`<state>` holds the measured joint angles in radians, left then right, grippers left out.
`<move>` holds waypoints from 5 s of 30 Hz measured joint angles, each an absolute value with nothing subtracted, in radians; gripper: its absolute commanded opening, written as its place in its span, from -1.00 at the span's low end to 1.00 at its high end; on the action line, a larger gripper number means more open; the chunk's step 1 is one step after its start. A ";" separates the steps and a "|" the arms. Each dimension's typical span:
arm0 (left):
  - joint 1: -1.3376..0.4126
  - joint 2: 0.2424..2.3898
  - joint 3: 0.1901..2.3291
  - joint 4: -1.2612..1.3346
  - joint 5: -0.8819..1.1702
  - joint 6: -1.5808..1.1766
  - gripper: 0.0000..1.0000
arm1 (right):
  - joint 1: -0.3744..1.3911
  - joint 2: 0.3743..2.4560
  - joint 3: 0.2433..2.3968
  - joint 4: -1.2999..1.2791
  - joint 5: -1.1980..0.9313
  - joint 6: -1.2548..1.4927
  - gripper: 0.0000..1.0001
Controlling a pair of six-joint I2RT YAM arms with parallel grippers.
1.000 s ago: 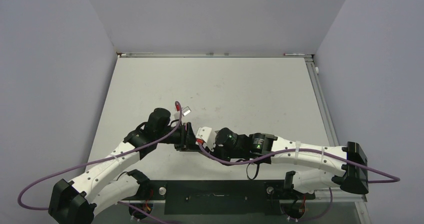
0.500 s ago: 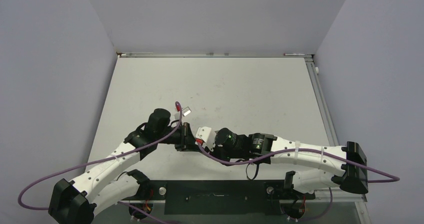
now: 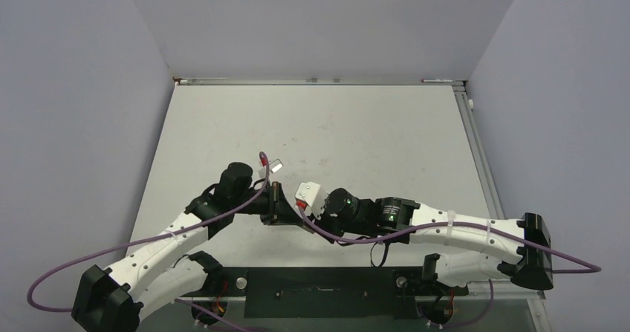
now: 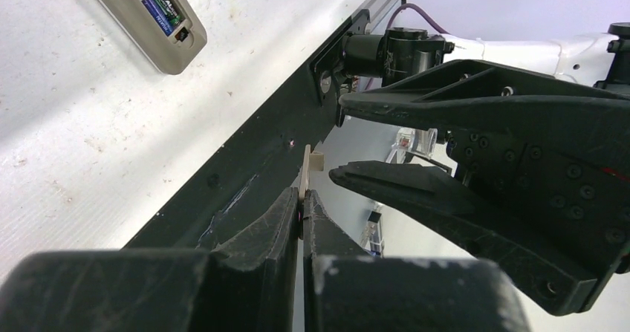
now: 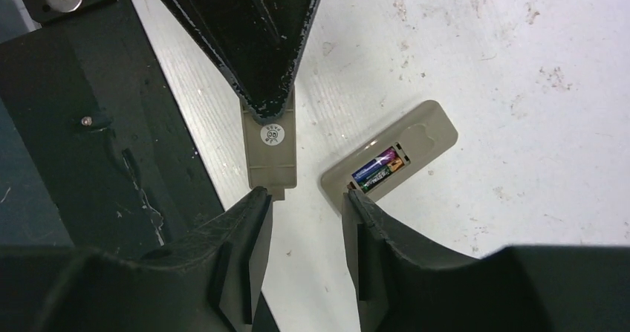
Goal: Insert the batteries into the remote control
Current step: Turn over the battery cover.
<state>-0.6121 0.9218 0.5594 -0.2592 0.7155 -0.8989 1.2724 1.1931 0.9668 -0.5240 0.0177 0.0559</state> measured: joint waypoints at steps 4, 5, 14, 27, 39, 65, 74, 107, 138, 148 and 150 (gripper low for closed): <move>-0.600 0.908 0.542 -0.231 0.716 -0.934 -1.00 | 1.279 1.174 0.967 -0.523 0.046 0.045 -0.20; -0.595 0.905 0.536 -0.223 0.716 -0.945 -1.00 | 1.287 1.170 0.967 -0.521 0.057 0.038 -0.19; -0.526 0.899 0.441 -0.108 0.743 -1.103 -1.00 | 1.423 1.169 0.965 -0.458 0.192 -0.050 -0.19; -0.477 0.885 0.357 0.074 0.810 -1.304 -1.00 | 1.525 1.191 0.887 -0.318 0.392 -0.226 -0.19; -0.461 0.874 0.335 0.134 0.848 -1.373 -1.00 | 1.595 1.325 0.883 -0.230 0.577 -0.329 -0.25; -0.451 0.861 0.318 0.170 0.873 -1.411 -0.44 | 1.631 1.383 0.866 -0.133 0.782 -0.412 -0.83; -0.451 0.846 0.309 0.207 0.873 -1.414 -0.12 | 1.625 1.335 0.827 -0.144 0.738 -0.373 -0.83; -0.448 0.800 0.345 0.236 0.926 -1.187 -0.02 | 0.922 1.093 0.784 -0.269 -0.365 0.122 -0.83; -0.726 0.829 0.506 -0.117 0.788 -0.810 -0.22 | 0.800 1.202 0.551 0.279 -1.138 0.675 -0.82; -0.735 0.829 0.494 -0.040 0.810 -0.854 -0.50 | 0.800 1.212 0.536 0.360 -1.148 0.732 -0.83; -0.735 0.829 0.492 -0.033 0.815 -0.857 -0.62 | 0.800 1.212 0.536 0.366 -1.153 0.736 -0.83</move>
<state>-0.7353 0.8288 0.4923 -0.0334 0.8146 -0.8566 0.7998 1.2118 0.5358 0.3656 -1.1530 0.7361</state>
